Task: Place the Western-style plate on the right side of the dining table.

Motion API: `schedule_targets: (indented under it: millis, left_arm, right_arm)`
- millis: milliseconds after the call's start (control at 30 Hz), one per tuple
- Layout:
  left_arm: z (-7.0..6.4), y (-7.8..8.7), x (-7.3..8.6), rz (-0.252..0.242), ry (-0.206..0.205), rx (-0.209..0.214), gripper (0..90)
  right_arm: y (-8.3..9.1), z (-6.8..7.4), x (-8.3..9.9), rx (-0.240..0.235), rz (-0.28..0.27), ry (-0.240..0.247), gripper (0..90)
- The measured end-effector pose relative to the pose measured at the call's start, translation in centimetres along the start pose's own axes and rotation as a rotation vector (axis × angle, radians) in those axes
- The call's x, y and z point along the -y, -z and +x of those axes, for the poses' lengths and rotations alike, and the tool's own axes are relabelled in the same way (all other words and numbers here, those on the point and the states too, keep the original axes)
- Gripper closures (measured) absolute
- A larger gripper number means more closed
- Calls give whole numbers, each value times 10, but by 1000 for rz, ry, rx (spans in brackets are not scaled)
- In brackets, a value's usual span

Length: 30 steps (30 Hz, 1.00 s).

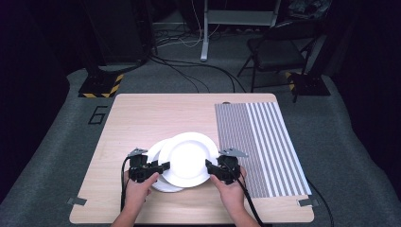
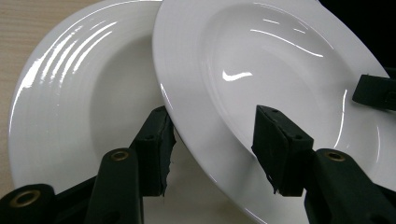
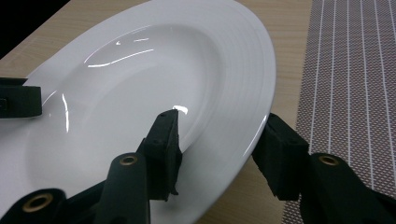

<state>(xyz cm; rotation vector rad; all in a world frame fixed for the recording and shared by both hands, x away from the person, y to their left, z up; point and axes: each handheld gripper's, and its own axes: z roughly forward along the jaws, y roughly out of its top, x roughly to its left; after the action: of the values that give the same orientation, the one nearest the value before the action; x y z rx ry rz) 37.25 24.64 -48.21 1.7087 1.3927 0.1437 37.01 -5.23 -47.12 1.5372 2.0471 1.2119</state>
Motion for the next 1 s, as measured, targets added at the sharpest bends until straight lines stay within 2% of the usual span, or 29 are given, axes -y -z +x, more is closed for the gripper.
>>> schedule_targets:
  millis: [133, 200, 267, 333, 433, 500, 867, 1000]
  left_arm:
    - [-6, 1, 2, -25, -15, -37, 493]
    - [-9, 2, 2, -38, -13, -52, 500]
    - [-11, 2, 3, -54, -8, -68, 510]
    - [-13, 2, 4, -66, -23, -79, 515]
    - [-14, 2, 4, -71, -21, -87, 516]
    - [-15, 2, 5, -75, -39, -107, 516]
    - [-17, 4, 4, -85, -43, -115, 521]
    - [-18, 7, 3, -105, -45, -116, 534]
  right_arm:
    - [-1, 1, 1, 16, -5, -4, 508]
    - [-2, 2, 2, 24, -1, 8, 498]
    - [-3, 2, 2, 29, -2, 0, 497]
    - [-5, 2, 3, 35, -8, -3, 493]
    - [-5, 3, 4, 40, -11, -7, 490]
    - [-6, 3, 5, 39, -20, -3, 490]
    - [-7, 4, 5, 45, -29, -16, 489]
    - [-7, 5, 4, 42, -38, -16, 489]
